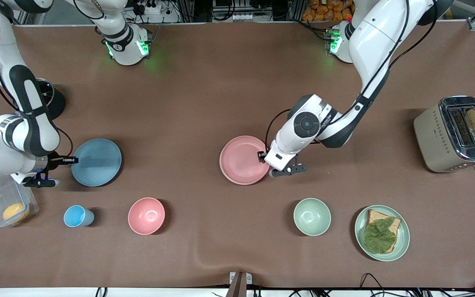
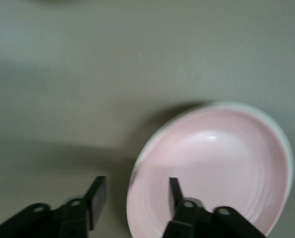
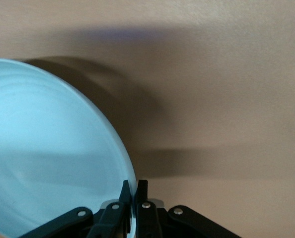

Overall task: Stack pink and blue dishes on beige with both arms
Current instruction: 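Release the pink plate with the left gripper while the right gripper grasps the blue plate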

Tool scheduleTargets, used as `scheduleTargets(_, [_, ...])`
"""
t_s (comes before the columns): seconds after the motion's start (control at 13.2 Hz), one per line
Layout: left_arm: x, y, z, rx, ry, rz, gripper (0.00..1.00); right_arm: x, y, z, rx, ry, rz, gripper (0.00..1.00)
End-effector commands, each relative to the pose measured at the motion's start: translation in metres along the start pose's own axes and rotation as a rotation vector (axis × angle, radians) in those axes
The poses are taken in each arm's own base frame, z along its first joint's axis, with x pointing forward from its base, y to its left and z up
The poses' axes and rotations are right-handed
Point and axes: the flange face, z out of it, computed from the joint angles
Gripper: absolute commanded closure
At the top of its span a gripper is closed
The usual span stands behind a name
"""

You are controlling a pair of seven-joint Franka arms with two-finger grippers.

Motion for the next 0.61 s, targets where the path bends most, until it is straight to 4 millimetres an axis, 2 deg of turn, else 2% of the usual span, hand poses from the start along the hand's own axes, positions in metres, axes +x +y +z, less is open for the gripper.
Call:
scheduleTargets(0.0, [0.027,-0.034,-0.101,0.069,0.099,-0.045,0.0,0.002,-0.013,-0.027,0.007,-0.012,-0.015,1.0])
scheduleTargets(0.15, [0.047,-0.068,-0.166,0.098,0.163,-0.053,0.0,-0.001,-0.023,-0.049,0.007,-0.012,-0.029,1.0])
scheduleTargets(0.23, [0.059,-0.092,-0.199,0.113,0.194,-0.024,0.0,-0.007,-0.028,-0.064,0.008,-0.012,-0.03,1.0])
scheduleTargets(0.38, [0.074,-0.139,-0.253,0.166,0.207,0.039,0.0,-0.022,-0.043,-0.093,0.07,-0.025,-0.031,1.0])
scheduleTargets(0.45, [0.077,-0.157,-0.277,0.192,0.194,0.067,0.0,-0.027,-0.051,-0.1,0.114,-0.032,-0.026,1.0])
scheduleTargets(0.53, [0.074,-0.166,-0.304,0.22,0.176,0.084,0.0,-0.029,-0.073,-0.107,0.174,-0.037,-0.031,1.0])
